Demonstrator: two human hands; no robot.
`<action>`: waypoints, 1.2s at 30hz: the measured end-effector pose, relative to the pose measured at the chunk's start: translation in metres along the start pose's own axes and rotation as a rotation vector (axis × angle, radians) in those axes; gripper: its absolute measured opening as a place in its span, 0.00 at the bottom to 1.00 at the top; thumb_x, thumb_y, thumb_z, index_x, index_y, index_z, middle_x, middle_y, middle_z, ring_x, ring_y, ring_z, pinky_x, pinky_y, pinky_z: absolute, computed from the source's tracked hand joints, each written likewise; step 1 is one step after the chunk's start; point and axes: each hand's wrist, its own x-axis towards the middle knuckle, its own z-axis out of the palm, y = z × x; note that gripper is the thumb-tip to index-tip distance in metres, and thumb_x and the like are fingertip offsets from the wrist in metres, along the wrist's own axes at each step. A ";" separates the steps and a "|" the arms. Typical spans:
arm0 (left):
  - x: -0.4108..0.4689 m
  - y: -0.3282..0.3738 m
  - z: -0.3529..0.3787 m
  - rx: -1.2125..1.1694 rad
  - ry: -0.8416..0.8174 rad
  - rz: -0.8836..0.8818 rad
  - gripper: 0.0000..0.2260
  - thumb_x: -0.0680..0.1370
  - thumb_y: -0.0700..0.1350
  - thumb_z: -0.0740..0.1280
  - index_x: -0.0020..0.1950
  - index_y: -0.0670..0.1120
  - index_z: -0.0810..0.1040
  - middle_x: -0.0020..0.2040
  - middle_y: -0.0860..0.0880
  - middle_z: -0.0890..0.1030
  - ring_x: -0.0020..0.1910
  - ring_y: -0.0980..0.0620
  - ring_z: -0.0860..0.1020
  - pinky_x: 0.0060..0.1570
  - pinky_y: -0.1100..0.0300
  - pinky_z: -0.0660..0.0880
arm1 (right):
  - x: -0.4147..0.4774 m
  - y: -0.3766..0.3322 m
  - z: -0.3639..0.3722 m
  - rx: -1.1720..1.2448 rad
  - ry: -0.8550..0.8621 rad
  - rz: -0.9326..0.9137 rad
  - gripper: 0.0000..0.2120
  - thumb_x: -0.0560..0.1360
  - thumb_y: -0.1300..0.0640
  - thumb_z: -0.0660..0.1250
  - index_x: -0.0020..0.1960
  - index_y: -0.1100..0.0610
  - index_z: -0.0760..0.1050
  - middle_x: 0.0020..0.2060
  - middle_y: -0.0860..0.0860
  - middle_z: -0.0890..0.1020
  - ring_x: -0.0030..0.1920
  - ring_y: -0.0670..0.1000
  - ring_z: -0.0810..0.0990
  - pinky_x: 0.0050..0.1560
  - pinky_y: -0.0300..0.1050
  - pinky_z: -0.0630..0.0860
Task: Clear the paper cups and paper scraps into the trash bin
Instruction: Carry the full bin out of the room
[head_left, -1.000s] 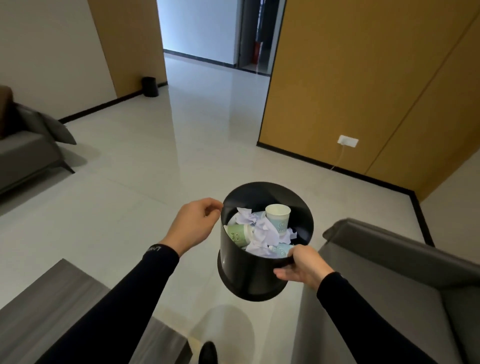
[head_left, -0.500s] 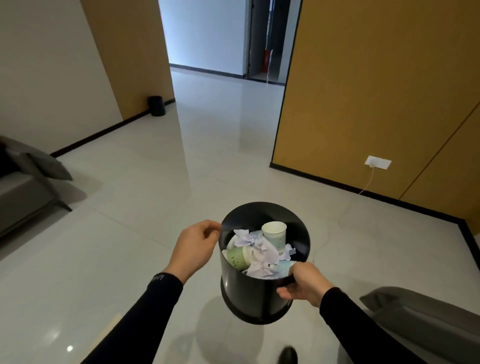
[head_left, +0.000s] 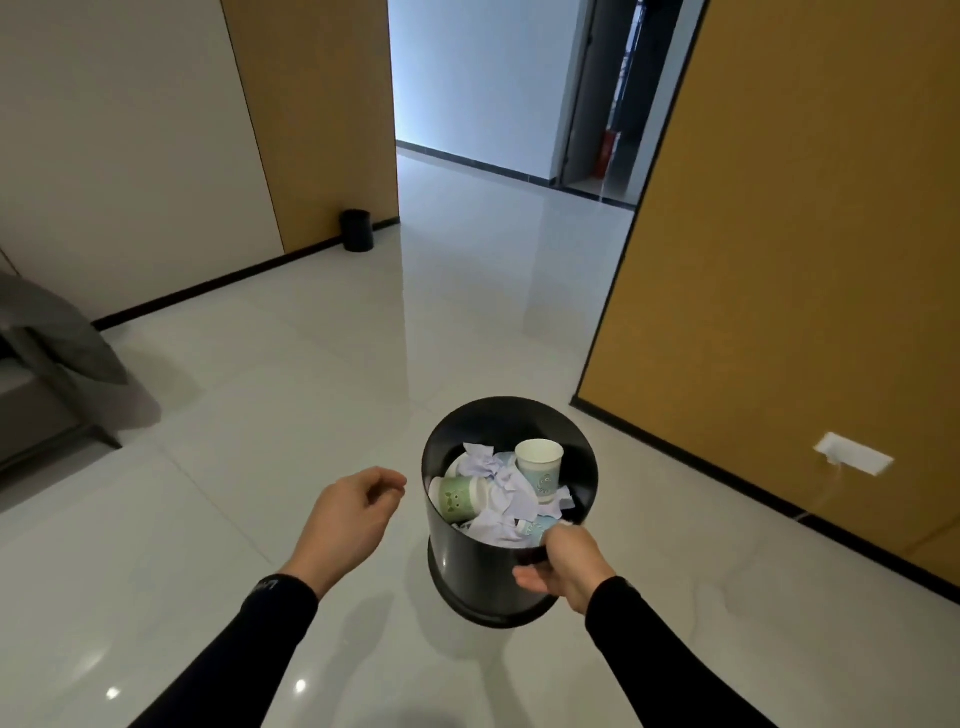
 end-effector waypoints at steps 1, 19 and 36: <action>0.024 0.004 0.003 -0.008 0.008 0.004 0.08 0.75 0.41 0.64 0.45 0.53 0.79 0.43 0.55 0.83 0.46 0.57 0.80 0.46 0.64 0.71 | 0.018 -0.018 0.000 0.008 0.002 -0.001 0.07 0.79 0.63 0.53 0.56 0.60 0.66 0.40 0.60 0.75 0.32 0.59 0.78 0.19 0.42 0.78; 0.525 0.089 0.019 -0.029 -0.148 0.148 0.12 0.74 0.40 0.64 0.40 0.57 0.78 0.42 0.54 0.84 0.44 0.54 0.81 0.48 0.59 0.76 | 0.346 -0.351 0.060 0.175 0.091 -0.021 0.11 0.78 0.62 0.55 0.59 0.58 0.69 0.47 0.59 0.76 0.36 0.59 0.80 0.26 0.43 0.80; 0.959 0.156 0.087 0.082 -0.113 0.094 0.08 0.74 0.41 0.65 0.46 0.52 0.81 0.44 0.55 0.83 0.45 0.58 0.79 0.47 0.64 0.70 | 0.684 -0.655 0.081 0.222 0.113 0.013 0.06 0.80 0.60 0.54 0.55 0.60 0.67 0.38 0.58 0.74 0.34 0.59 0.76 0.37 0.50 0.77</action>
